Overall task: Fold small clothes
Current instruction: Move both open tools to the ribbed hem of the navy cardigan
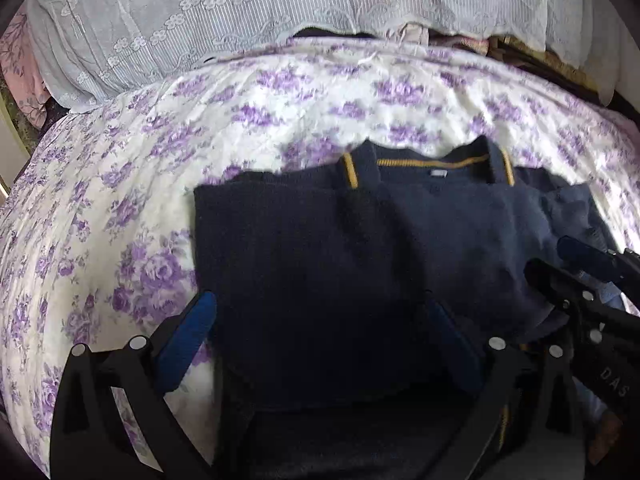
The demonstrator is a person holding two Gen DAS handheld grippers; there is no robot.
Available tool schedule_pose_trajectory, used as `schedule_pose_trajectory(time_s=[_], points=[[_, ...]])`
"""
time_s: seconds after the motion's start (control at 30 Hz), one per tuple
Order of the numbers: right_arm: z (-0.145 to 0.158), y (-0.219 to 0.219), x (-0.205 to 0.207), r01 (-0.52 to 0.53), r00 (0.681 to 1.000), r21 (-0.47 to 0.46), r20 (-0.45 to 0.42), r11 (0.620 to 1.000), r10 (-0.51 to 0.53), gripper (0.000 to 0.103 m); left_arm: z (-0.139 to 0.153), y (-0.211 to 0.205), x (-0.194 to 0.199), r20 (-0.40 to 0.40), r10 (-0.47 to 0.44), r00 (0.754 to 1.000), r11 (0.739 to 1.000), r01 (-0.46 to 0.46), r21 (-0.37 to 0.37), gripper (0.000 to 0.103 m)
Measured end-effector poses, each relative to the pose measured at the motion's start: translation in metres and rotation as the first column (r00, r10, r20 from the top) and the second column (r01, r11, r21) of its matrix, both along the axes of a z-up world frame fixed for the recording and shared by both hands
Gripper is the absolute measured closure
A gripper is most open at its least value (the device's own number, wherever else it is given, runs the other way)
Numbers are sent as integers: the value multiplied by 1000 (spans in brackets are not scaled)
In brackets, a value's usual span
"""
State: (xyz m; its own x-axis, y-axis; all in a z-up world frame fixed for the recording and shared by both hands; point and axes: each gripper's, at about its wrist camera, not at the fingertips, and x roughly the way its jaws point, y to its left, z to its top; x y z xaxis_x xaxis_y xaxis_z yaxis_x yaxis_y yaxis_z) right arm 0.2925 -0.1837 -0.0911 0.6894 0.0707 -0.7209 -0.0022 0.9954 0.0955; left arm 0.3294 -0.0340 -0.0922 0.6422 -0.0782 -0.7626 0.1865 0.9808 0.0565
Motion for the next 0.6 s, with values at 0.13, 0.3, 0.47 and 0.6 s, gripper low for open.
schedule_pose_trajectory(time_s=[0.13,0.3,0.47,0.6], points=[[-10,-18,25,66,997,10,-27,998,-65,53,4,8,24,10,58,998,998,-58,-19,4],[-16,-32,24,75,997,98,-13,992,-74,52,-12,9,32,-54,55,997,998,-56,-21,5],[4,-26,-4,55,997,97,40,994,-59,52,-1,12,7,-54,-5,999,994,0,-107,5],[-23,-19,-5,28,999,37,-22,999,-27,44,-17,0,-14,-41,-15,999,999,16,28,4]])
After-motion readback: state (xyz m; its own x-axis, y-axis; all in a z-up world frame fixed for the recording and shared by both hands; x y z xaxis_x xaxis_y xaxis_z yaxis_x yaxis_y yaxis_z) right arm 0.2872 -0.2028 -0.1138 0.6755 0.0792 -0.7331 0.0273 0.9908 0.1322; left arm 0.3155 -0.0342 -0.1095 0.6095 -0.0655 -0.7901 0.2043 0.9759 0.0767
